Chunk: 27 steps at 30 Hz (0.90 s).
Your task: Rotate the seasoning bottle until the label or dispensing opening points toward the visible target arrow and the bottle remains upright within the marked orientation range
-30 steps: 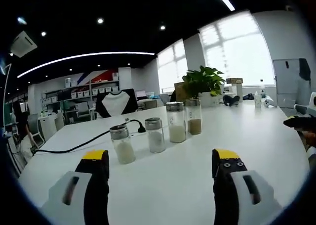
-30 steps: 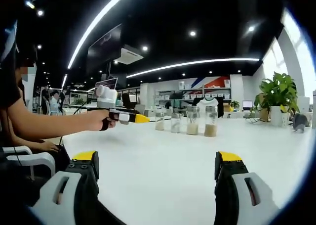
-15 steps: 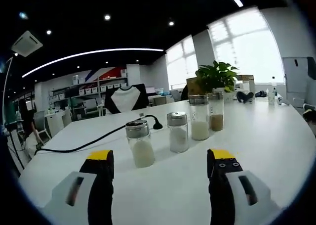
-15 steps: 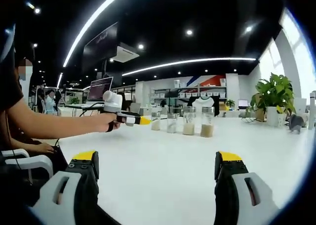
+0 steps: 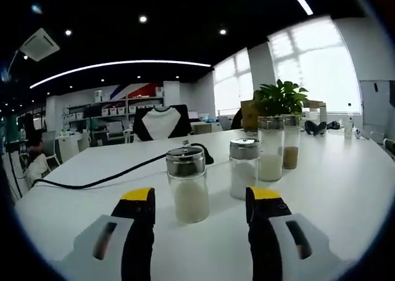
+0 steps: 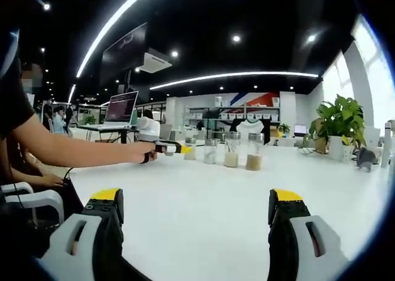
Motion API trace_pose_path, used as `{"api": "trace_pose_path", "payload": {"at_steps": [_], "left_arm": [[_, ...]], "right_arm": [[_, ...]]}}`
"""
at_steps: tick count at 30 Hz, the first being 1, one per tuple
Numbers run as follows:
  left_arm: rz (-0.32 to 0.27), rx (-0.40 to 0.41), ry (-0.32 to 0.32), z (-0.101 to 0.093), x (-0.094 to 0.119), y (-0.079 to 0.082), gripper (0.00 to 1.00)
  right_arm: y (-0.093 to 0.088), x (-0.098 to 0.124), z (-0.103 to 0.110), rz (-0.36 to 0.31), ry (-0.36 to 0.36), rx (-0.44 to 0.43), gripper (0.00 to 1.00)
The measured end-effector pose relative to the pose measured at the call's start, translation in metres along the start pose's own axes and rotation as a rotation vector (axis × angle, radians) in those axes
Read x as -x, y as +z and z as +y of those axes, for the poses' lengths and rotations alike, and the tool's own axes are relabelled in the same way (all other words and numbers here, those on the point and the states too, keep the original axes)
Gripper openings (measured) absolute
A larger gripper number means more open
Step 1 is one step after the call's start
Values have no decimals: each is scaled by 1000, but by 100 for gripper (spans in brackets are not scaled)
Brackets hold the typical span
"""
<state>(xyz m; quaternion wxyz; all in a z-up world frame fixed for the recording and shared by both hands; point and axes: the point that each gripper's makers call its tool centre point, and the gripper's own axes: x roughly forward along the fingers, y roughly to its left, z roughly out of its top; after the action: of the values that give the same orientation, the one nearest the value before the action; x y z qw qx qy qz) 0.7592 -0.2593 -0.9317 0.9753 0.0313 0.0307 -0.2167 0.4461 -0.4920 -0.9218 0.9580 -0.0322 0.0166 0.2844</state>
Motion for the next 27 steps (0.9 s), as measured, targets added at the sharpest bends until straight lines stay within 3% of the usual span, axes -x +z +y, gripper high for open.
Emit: {"api": "trace_pose_path", "payload": {"at_steps": [4,10,14,16,19,22,27], "left_arm": [[-23,26,12,7,-7,0,55],[-69,-7,2,8,-17,10,53],[-52,-26,10,10,-24,8,48],[-57,11,-29,5,-27,8,46],[-26,-2,-6,9,-30,2,46],[-16,33,-4,9,-30,1,44],[20,-38,3,11,-35,-3,36]], "right_arm": [[-2,0,0,9,-1,5,99],[-2,-2,0,9,0,1,99],[-4,-2,2,17,5,-1,98],[-2,-2,4,15,9,4,98],[0,-2,5,10,12,7,98],[3,-1,7,-7,22,1,98],[4,-1,10,-12,35,-5,99]]}}
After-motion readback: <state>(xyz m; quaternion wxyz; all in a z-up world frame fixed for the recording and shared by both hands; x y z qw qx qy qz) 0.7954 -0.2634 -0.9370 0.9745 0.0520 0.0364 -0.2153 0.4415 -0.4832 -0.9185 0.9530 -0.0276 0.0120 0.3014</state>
